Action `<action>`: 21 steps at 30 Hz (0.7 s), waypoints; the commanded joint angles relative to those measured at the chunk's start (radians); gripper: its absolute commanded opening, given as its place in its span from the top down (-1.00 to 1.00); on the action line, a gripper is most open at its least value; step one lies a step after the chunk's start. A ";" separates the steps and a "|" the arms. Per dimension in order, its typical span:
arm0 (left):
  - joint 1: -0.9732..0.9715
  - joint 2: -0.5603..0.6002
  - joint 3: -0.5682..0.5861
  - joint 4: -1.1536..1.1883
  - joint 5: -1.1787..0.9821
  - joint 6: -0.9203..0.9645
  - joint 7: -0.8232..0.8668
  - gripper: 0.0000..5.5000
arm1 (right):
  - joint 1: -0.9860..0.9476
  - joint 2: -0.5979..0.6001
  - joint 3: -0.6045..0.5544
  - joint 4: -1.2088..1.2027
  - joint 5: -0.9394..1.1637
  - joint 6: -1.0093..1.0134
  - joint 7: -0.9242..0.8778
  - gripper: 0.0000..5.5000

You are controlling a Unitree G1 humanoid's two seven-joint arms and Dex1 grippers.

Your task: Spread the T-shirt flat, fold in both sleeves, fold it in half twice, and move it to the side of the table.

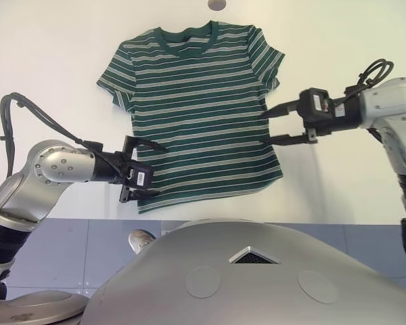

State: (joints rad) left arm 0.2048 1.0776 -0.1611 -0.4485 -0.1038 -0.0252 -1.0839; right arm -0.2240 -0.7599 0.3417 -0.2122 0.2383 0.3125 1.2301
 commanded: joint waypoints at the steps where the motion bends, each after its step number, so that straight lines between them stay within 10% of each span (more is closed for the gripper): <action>1: -0.187 -0.126 0.244 0.167 -0.213 0.115 0.134 -0.96 | 0.058 -0.031 0.136 0.057 -0.185 -0.112 -0.012 0.09; 9: -0.274 -0.354 0.315 0.585 -0.148 0.256 0.459 -0.96 | 0.105 -0.184 0.121 -0.032 -0.170 -0.078 0.096 0.09; 21: -0.206 -0.498 0.352 0.476 -0.250 0.636 0.576 -0.70 | -0.006 0.007 0.018 0.041 -0.100 -0.066 -0.039 0.09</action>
State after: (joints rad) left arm -0.0261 0.5903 0.1826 0.0713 -0.3507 0.5851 -0.5222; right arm -0.2075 -0.7638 0.3585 -0.1800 0.1522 0.2537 1.1945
